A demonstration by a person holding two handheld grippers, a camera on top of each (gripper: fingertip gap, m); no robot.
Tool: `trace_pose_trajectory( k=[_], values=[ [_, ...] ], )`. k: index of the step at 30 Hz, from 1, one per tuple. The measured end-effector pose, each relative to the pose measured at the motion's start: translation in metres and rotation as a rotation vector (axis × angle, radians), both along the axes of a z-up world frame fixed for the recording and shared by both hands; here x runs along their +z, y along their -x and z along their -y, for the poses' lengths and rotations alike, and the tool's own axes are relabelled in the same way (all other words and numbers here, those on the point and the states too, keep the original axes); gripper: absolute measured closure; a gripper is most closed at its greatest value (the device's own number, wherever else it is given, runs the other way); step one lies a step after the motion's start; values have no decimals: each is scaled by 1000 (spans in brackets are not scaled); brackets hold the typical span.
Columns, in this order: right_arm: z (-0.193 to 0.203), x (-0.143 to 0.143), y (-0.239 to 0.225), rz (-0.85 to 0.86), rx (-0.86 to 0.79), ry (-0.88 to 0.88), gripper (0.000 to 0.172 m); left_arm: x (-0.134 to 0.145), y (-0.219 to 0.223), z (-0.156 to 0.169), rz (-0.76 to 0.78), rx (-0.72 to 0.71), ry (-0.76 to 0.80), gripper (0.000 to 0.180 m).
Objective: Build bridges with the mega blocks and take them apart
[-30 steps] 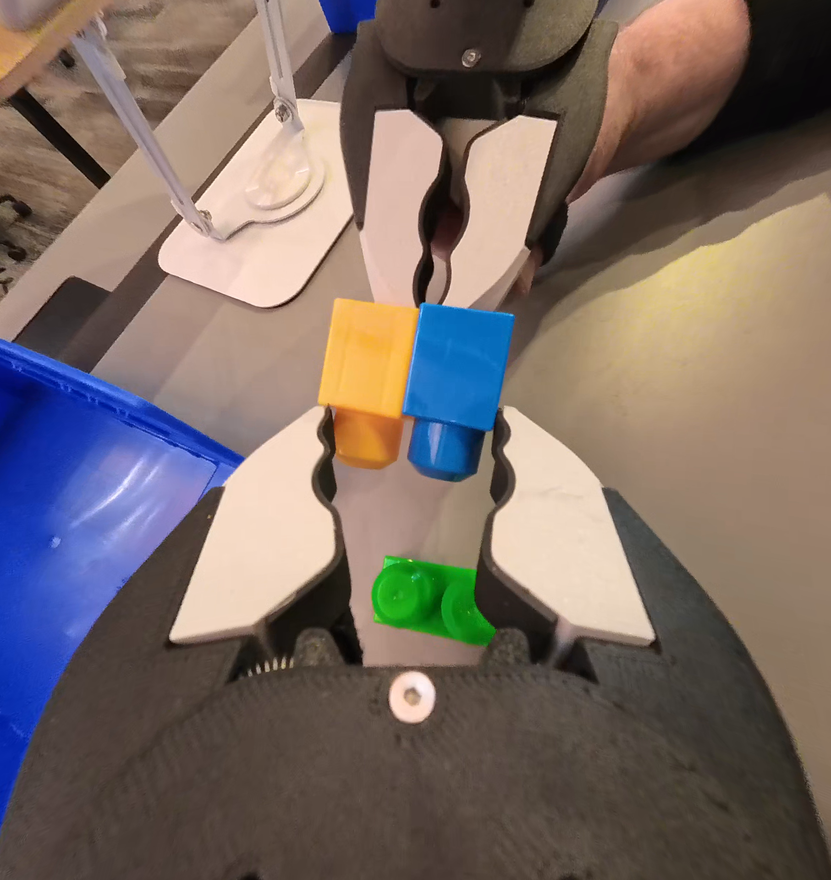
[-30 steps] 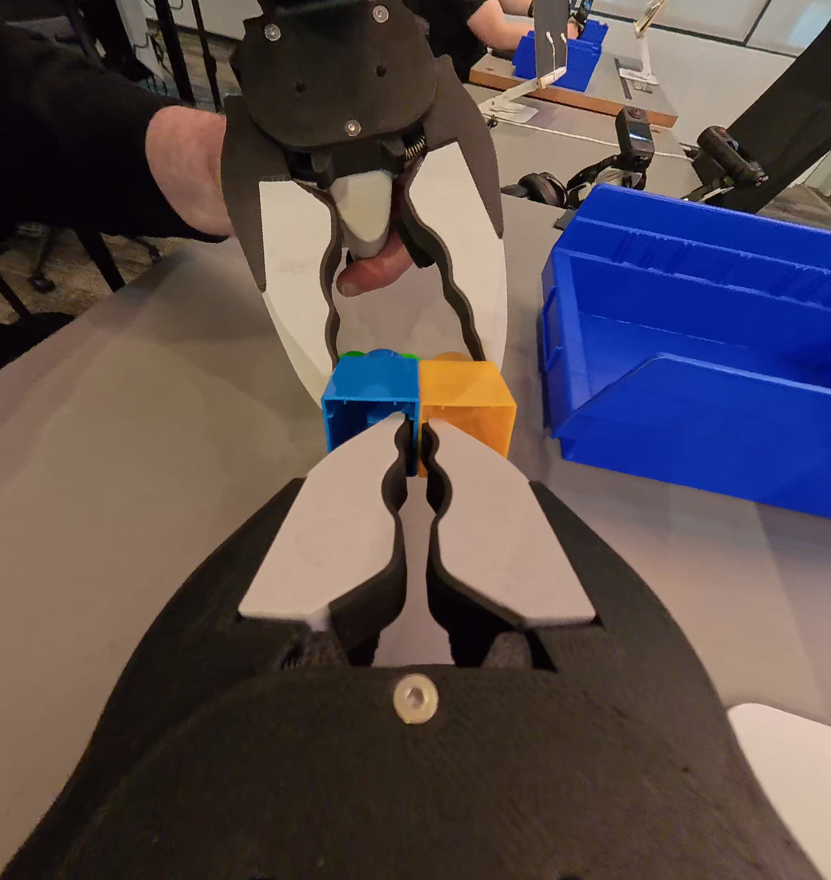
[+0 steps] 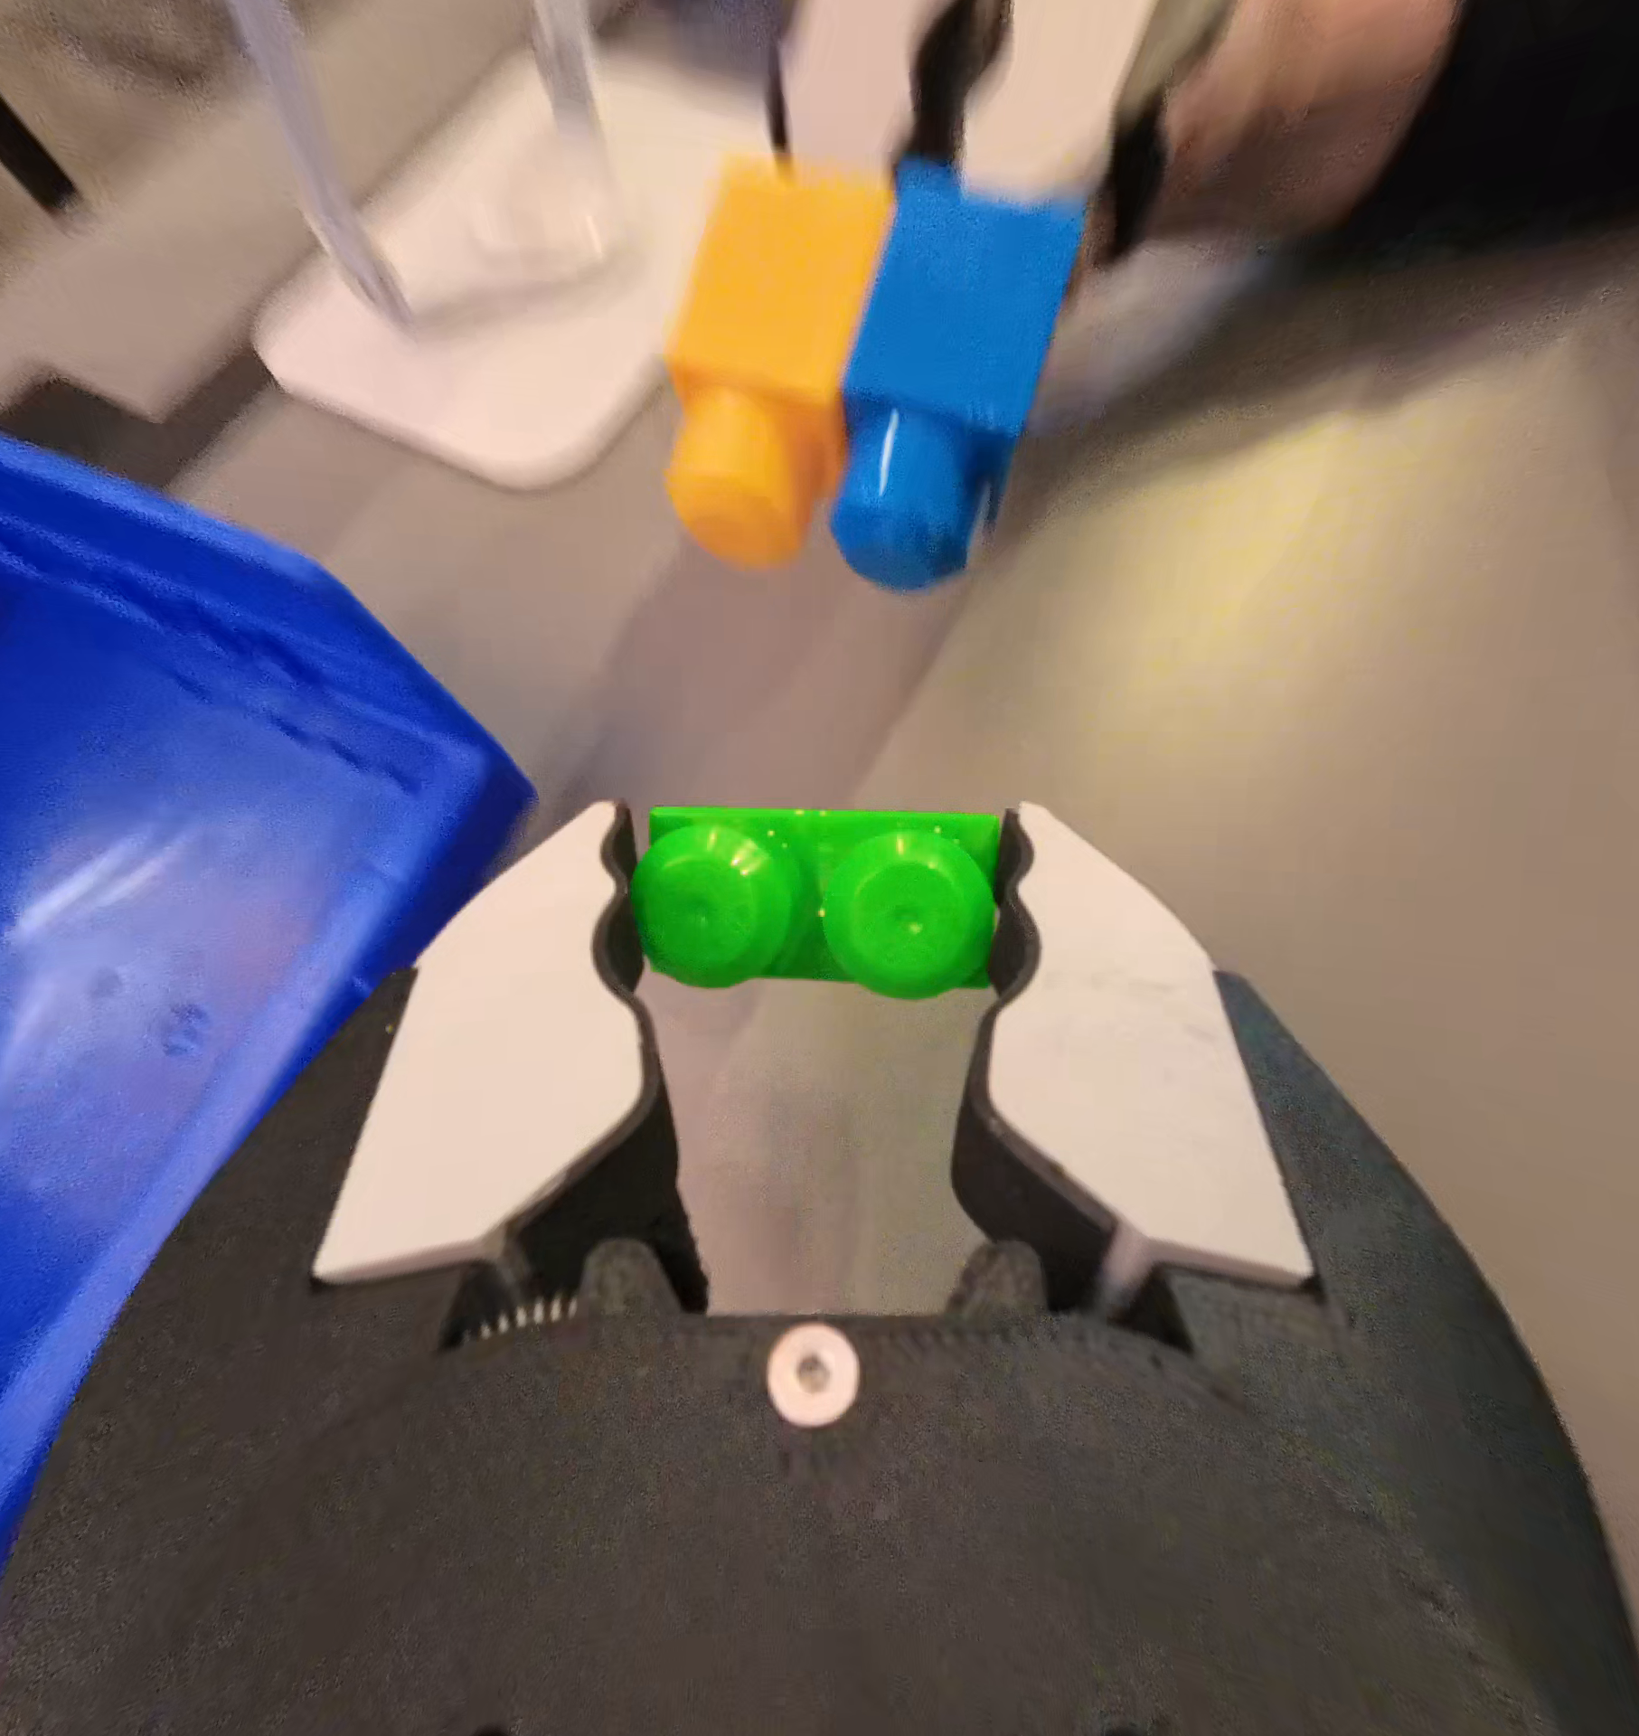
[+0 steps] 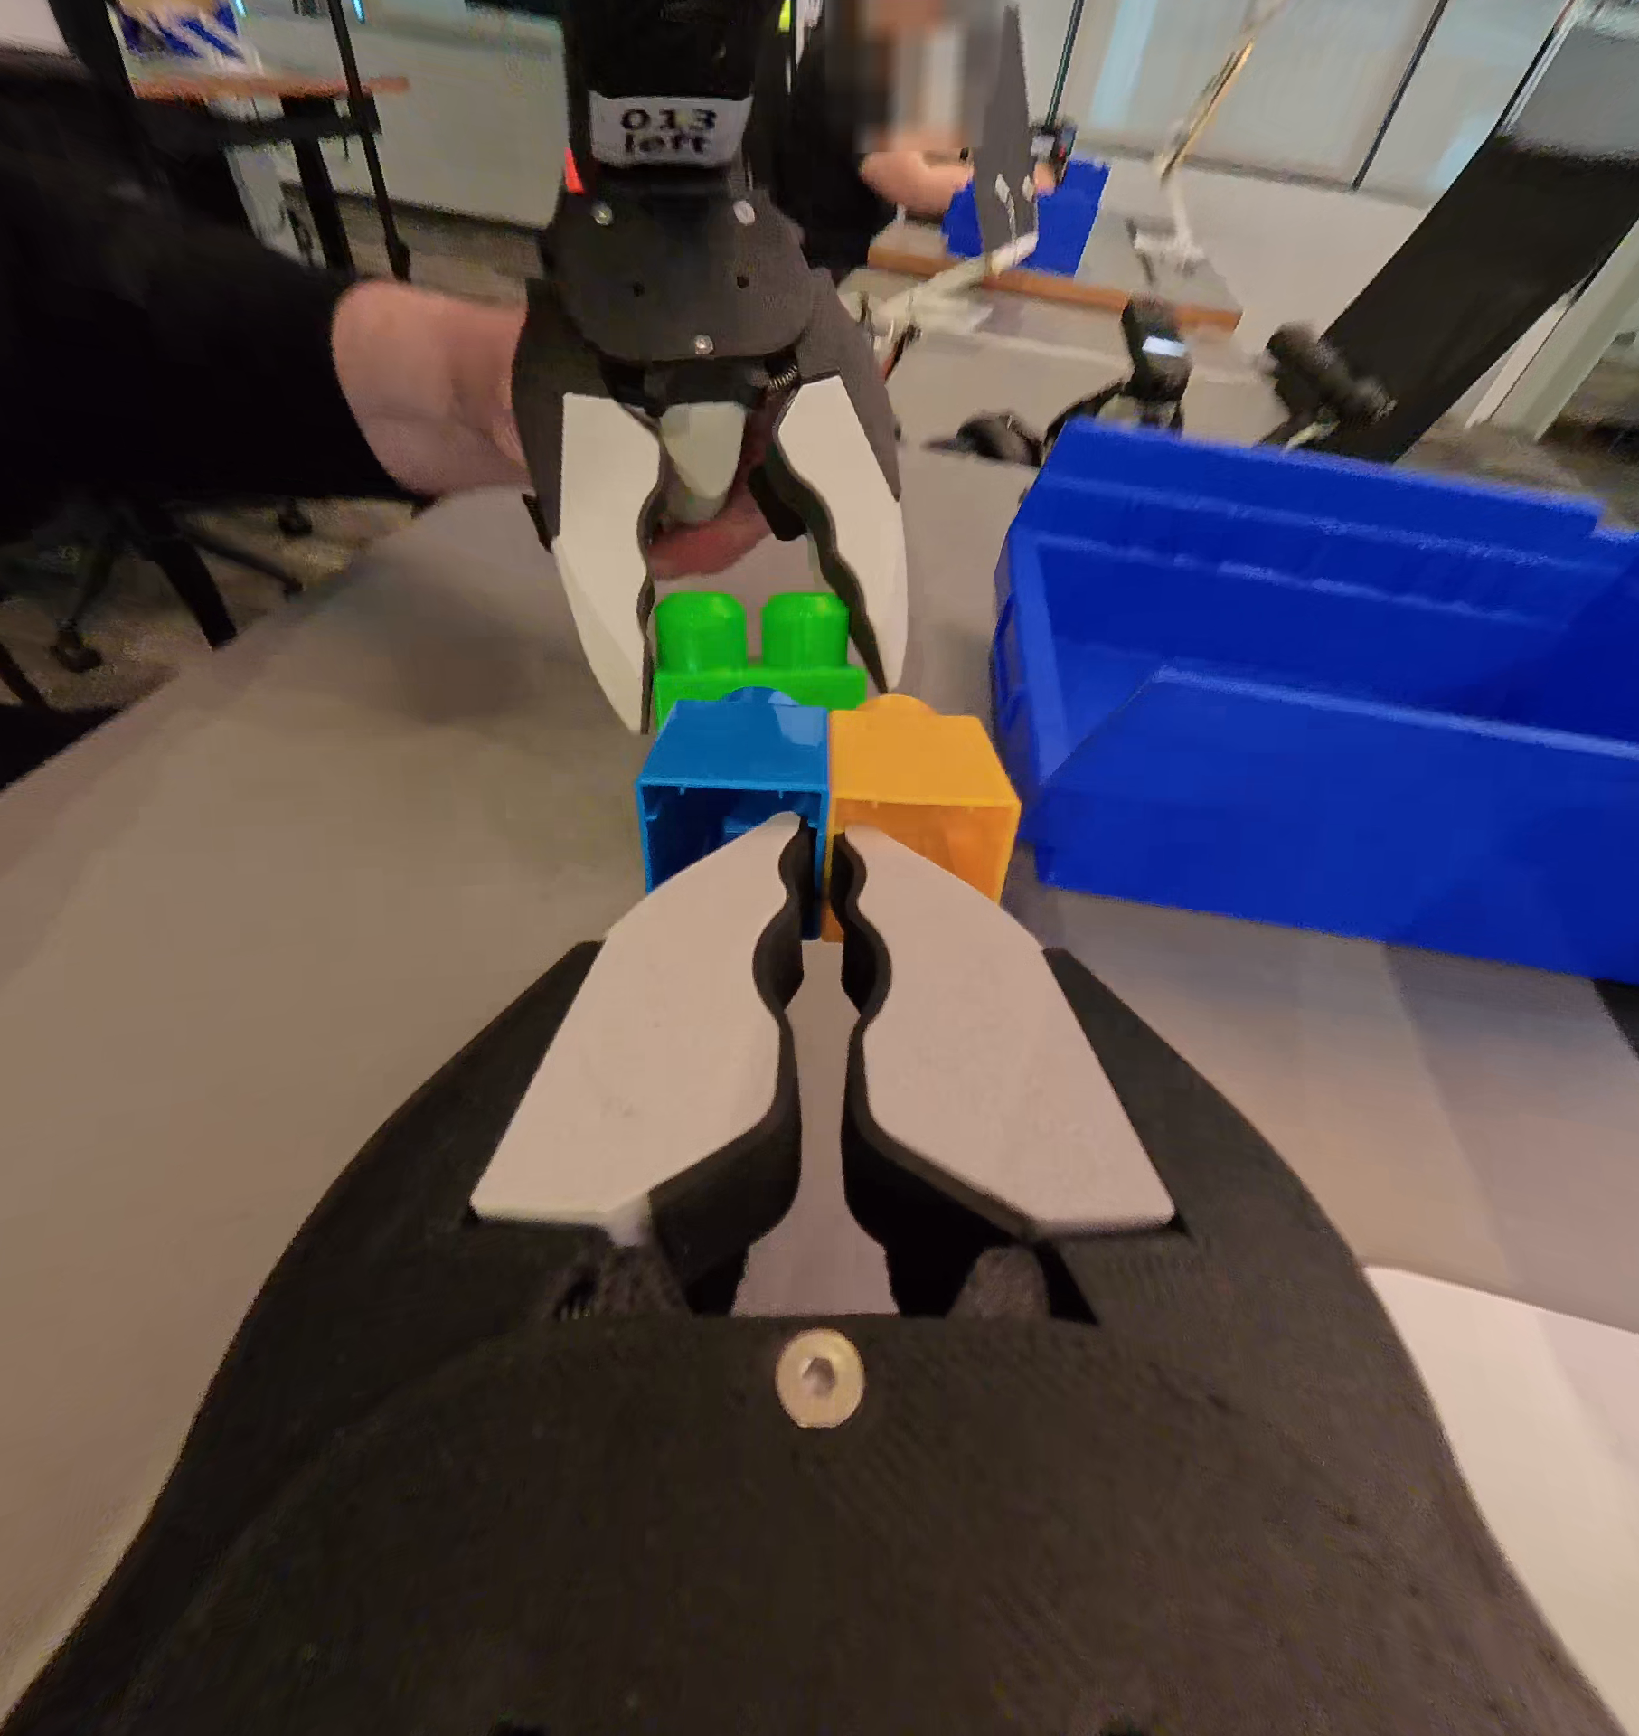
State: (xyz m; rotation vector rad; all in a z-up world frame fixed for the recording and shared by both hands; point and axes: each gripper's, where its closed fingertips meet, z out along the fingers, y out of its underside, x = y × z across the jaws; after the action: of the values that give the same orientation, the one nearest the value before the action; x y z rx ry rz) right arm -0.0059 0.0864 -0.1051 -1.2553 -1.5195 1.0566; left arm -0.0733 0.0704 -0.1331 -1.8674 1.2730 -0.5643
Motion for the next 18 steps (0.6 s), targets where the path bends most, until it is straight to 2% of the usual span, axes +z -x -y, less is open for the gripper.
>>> trace_pose_trajectory(
  k=[4, 7, 12, 18],
  values=[
    [-2, 44, -14, -122, -16, -25, 169, 90, -12, -7, 435, -34, -75, 108],
    [0, 79, -25, -220, -28, -33, 169, 134, -22, -7, 649, -100, -101, 108],
    [7, 122, -37, -337, -54, -55, 169, 176, -47, -7, 878, -183, -143, 108],
    [9, 140, -43, -382, -68, -56, 169, 201, -75, -5, 963, -247, -210, 108]
  ],
)
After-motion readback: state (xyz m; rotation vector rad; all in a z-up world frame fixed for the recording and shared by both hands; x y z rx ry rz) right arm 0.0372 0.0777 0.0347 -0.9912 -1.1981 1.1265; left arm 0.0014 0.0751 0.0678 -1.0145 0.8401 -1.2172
